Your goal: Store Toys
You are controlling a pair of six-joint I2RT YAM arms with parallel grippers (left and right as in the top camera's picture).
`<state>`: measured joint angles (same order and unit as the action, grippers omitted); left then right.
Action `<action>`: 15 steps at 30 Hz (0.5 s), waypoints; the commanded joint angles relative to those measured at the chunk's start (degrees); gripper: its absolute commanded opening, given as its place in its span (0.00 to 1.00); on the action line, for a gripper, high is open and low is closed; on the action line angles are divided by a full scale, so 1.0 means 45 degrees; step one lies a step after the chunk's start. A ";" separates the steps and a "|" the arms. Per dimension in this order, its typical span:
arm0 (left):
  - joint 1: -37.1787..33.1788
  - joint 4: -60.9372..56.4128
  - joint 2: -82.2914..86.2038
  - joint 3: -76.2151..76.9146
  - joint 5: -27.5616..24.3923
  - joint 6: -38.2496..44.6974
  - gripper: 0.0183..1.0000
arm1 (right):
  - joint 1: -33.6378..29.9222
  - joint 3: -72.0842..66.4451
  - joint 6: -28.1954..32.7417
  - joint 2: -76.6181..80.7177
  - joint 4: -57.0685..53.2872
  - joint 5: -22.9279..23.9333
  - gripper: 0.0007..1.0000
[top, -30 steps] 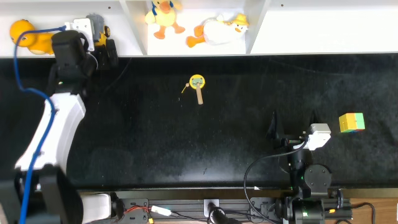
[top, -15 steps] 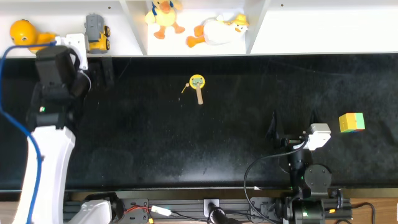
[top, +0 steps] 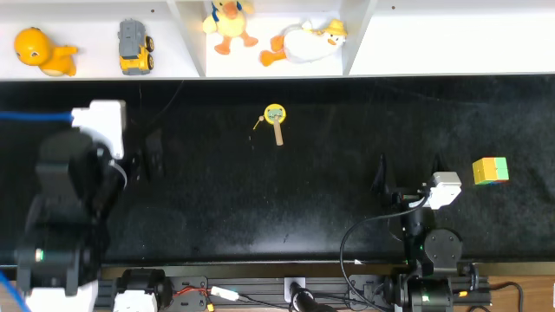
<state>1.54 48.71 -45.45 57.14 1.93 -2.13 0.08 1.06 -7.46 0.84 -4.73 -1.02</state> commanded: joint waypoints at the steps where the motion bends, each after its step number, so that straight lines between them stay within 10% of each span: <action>1: 0.0102 0.0301 0.1370 -0.0967 -0.0112 -0.0617 1.00 | -0.0024 -0.0160 -0.0053 -0.0141 0.0039 0.0131 1.00; 15: 0.0102 0.1525 0.2157 -0.1205 -0.0214 -0.0636 1.00 | -0.0024 -0.0160 -0.0053 -0.0141 0.0039 0.0131 0.99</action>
<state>1.54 55.37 -36.05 52.10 1.72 -4.19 0.08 1.06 -7.49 0.84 -4.75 -0.99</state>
